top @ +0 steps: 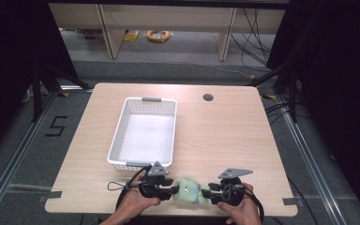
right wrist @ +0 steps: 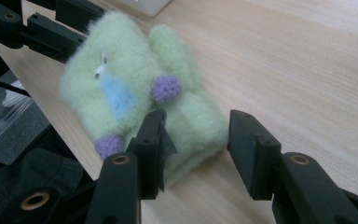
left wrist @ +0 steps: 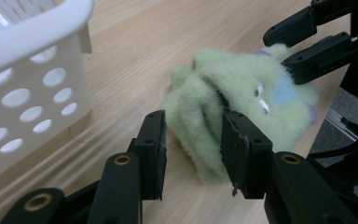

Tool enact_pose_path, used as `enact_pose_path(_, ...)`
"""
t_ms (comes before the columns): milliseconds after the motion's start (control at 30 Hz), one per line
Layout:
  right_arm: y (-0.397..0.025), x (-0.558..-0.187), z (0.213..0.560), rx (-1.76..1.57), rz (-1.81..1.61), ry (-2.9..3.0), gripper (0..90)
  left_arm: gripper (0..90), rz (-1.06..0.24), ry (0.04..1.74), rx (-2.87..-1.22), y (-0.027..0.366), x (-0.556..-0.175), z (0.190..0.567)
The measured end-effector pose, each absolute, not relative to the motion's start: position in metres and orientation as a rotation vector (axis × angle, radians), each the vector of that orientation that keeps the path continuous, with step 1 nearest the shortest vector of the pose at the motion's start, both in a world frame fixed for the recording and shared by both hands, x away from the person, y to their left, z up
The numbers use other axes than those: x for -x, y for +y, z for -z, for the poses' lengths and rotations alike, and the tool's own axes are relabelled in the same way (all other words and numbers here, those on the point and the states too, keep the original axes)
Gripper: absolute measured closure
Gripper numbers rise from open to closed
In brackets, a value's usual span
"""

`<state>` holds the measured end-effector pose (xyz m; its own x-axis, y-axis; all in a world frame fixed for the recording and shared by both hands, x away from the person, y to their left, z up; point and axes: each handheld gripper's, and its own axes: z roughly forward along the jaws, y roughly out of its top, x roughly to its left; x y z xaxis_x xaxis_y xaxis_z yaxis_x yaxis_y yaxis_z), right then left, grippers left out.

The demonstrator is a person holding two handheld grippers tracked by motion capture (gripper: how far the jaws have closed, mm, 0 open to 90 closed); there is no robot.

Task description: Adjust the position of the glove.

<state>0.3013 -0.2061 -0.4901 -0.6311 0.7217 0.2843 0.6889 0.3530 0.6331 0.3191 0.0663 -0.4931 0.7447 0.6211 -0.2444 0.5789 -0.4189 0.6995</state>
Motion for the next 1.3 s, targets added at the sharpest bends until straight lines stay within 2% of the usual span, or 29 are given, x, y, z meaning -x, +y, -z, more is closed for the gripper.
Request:
enact_pose_path(67,-0.207,-0.305,0.491,-1.333,-1.137,2.561,58.2,59.6,0.001,0.938,-2.121,0.067,-0.321,0.498)
enact_pose_path(800,-0.210,-0.326,0.497,-1.375,-1.151,2.638,58.0,61.1,0.130,1.001,-2.094,0.061,-0.320,0.508)
enact_pose_path(900,-0.209,-0.325,0.498,-1.369,-1.160,2.637,59.8,61.4,0.092,0.972,-2.114,0.058,-0.319,0.507)
enact_pose_path(1067,-0.208,-0.326,0.501,-1.382,-1.186,2.654,62.4,66.2,0.111,0.964,-2.109,0.057,-0.320,0.509)
enact_pose_path(1300,-0.207,-0.324,0.501,-1.306,-1.219,2.675,74.3,76.4,0.123,0.962,-2.076,0.058,-0.318,0.511)
